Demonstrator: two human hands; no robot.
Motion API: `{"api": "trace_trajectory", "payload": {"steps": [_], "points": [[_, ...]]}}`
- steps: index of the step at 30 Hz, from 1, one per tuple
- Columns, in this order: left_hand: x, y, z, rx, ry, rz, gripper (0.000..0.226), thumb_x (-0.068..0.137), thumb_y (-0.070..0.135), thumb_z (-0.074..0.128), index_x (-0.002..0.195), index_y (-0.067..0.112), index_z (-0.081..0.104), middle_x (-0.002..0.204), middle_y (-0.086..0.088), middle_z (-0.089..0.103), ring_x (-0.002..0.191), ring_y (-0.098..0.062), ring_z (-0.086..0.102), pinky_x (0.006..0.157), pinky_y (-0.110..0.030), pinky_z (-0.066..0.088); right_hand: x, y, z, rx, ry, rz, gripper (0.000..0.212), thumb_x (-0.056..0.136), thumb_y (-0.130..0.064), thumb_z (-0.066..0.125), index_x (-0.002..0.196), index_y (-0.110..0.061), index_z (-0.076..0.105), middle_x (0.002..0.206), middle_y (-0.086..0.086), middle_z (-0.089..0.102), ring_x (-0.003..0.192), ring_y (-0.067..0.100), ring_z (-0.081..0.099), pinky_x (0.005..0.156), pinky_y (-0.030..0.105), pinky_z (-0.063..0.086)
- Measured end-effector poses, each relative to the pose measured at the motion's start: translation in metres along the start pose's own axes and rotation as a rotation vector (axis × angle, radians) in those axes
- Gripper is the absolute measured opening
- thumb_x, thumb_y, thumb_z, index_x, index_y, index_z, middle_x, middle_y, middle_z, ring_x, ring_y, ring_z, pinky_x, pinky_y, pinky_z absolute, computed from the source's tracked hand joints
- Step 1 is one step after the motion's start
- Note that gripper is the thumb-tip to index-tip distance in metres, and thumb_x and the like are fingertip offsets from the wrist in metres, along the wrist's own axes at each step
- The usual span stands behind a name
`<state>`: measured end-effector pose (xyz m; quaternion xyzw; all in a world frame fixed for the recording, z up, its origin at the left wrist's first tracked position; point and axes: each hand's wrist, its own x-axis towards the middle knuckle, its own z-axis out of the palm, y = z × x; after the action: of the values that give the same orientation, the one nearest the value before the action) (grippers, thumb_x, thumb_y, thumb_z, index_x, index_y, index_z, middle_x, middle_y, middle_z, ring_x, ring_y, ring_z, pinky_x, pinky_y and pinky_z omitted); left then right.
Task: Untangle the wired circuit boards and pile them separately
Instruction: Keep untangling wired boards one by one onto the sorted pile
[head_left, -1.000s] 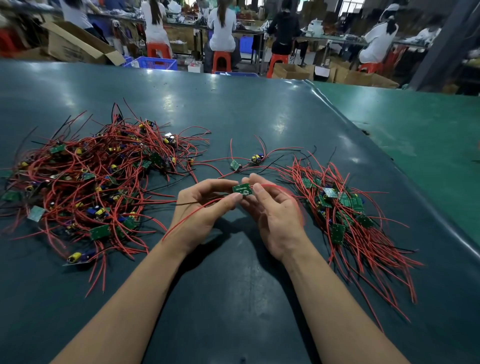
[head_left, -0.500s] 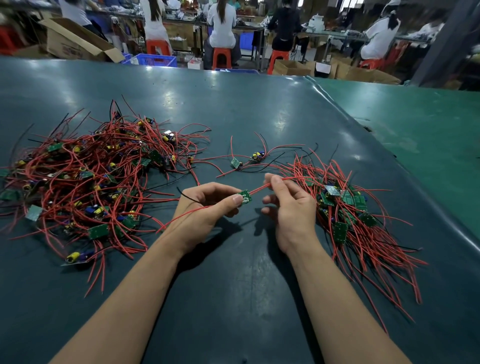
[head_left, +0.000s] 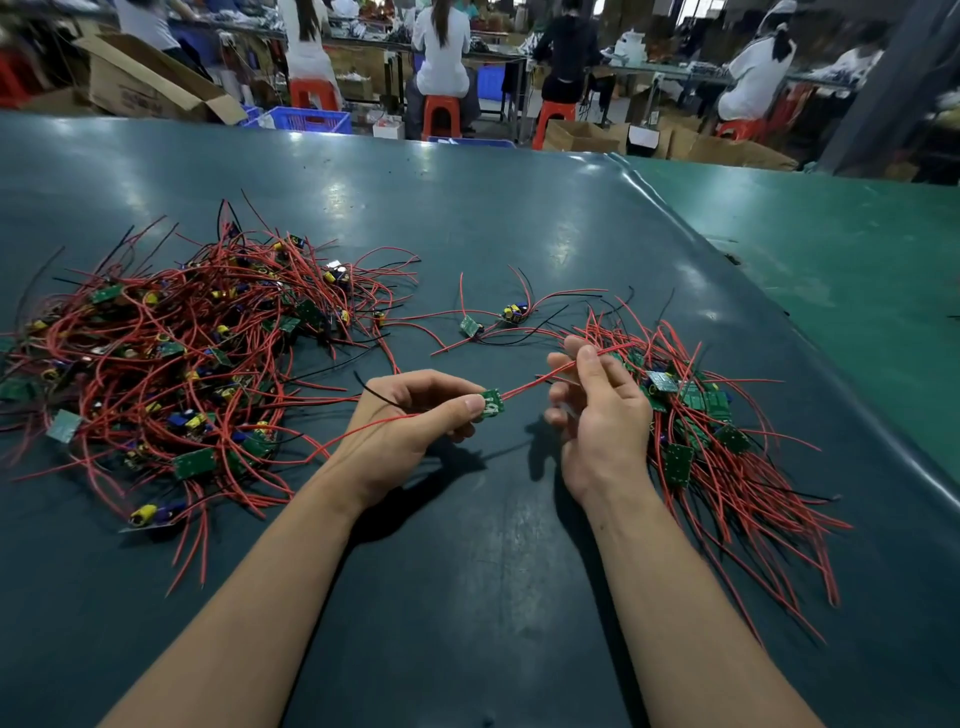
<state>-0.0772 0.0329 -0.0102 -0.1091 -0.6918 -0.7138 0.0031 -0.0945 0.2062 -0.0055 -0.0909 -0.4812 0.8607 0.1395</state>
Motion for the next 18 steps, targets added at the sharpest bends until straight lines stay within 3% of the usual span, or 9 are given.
{"api": "trace_trajectory", "payload": {"steps": [3,7,11,14,16,18], "points": [[0.000,0.001,0.002,-0.011,0.016,-0.007,0.007,0.082,0.008,0.073,0.084,0.014,0.077,0.078,-0.010,0.074,0.067,-0.015,0.066,0.065,-0.021,0.054,0.002,-0.007,-0.005,0.123,0.026,0.036,0.022,0.102,-0.015,0.049,0.089,-0.008,0.065,0.062,0.005,0.069,0.038,0.007,0.044,0.036,0.015,0.032],[-0.001,0.001,0.002,0.009,-0.009,-0.009,0.006,0.081,0.012,0.074,0.086,0.012,0.077,0.078,-0.010,0.074,0.068,-0.015,0.067,0.066,-0.021,0.053,0.003,-0.005,-0.005,0.062,0.088,-0.013,0.022,0.102,-0.014,0.048,0.087,-0.007,0.062,0.053,0.006,0.065,0.031,0.007,0.038,0.034,0.013,0.026],[-0.001,0.000,0.001,0.028,-0.030,-0.015,0.006,0.082,0.009,0.074,0.087,0.011,0.077,0.077,-0.010,0.074,0.066,-0.015,0.066,0.065,-0.021,0.052,0.006,-0.002,-0.009,-0.195,0.146,-0.206,0.017,0.103,-0.011,0.046,0.093,-0.014,0.060,0.051,0.004,0.064,0.029,0.009,0.037,0.033,0.015,0.028],[0.000,-0.001,0.001,0.036,-0.024,-0.014,0.005,0.083,0.010,0.074,0.087,0.012,0.077,0.078,-0.012,0.074,0.067,-0.016,0.066,0.065,-0.022,0.052,0.006,-0.001,-0.014,-0.437,0.151,-0.330,0.019,0.103,-0.012,0.044,0.095,-0.022,0.058,0.065,0.007,0.067,0.035,0.010,0.047,0.034,0.020,0.035],[0.000,-0.002,0.000,0.032,-0.014,-0.018,0.005,0.082,0.012,0.075,0.087,0.011,0.077,0.079,-0.013,0.073,0.067,-0.016,0.065,0.065,-0.023,0.052,0.005,-0.003,-0.013,-0.400,0.133,-0.287,0.020,0.103,-0.009,0.044,0.096,-0.020,0.059,0.077,0.009,0.071,0.039,0.010,0.051,0.033,0.020,0.037],[0.001,-0.002,0.000,0.030,-0.008,-0.024,0.006,0.082,0.013,0.075,0.087,0.011,0.077,0.079,-0.016,0.073,0.067,-0.017,0.065,0.065,-0.024,0.052,0.005,-0.007,-0.010,-0.221,0.130,-0.185,0.018,0.102,-0.006,0.046,0.096,-0.015,0.061,0.074,0.007,0.071,0.038,0.009,0.050,0.032,0.018,0.036]]}}
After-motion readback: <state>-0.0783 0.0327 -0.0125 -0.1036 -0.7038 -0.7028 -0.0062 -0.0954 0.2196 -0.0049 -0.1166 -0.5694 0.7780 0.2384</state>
